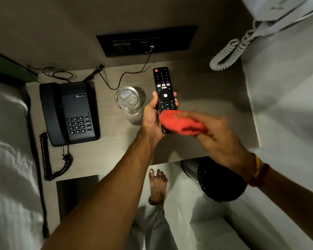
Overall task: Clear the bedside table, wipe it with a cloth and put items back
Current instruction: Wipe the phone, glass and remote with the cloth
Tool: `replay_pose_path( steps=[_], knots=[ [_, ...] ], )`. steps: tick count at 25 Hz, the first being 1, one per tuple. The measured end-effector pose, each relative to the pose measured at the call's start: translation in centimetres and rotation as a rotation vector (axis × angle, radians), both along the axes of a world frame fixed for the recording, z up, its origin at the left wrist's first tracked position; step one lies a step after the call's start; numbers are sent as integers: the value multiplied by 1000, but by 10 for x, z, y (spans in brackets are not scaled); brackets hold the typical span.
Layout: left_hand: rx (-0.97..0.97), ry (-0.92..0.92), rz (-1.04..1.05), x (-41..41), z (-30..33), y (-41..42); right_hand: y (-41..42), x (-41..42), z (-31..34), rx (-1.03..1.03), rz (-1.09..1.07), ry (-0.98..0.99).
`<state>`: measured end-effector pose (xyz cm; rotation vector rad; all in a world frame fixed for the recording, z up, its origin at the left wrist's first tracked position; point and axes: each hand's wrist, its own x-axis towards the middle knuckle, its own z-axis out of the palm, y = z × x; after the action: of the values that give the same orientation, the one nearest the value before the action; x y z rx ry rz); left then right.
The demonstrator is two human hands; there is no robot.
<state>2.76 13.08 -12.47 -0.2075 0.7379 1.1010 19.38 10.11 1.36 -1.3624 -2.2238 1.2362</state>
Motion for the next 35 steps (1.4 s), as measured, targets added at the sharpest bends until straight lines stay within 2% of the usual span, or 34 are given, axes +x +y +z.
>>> replay_pose_path(
  steps=[2,4,6,10,15,19,23,25,27,29,32,35],
  knots=[
    [-12,27,-11,7,4,-5,31,-14,7,22,-332,136],
    [-16,69,-1,15,9,-13,73,-29,-1,182,-486,89],
    [-16,70,9,20,16,-14,105,-41,-18,231,-415,23],
    [-77,63,12,14,19,-5,94,-52,-56,209,-51,-157],
    [-28,-47,-4,4,30,-12,29,-31,-51,234,59,-123],
    [-43,4,-134,-3,27,-10,-16,-11,-42,185,117,-129],
    [-40,145,4,2,20,1,-24,6,-40,139,90,-50],
    [-63,267,28,8,18,7,-19,8,-31,-92,-95,129],
    [-94,492,4,18,14,9,-6,8,-31,-378,-522,422],
    [-110,720,-36,28,4,8,13,15,-51,-560,-866,563],
    [-154,1022,-101,37,-13,10,39,18,-84,-906,-1126,787],
    [-244,1138,-114,41,-19,17,55,6,-109,-990,-1206,813]
  ],
)
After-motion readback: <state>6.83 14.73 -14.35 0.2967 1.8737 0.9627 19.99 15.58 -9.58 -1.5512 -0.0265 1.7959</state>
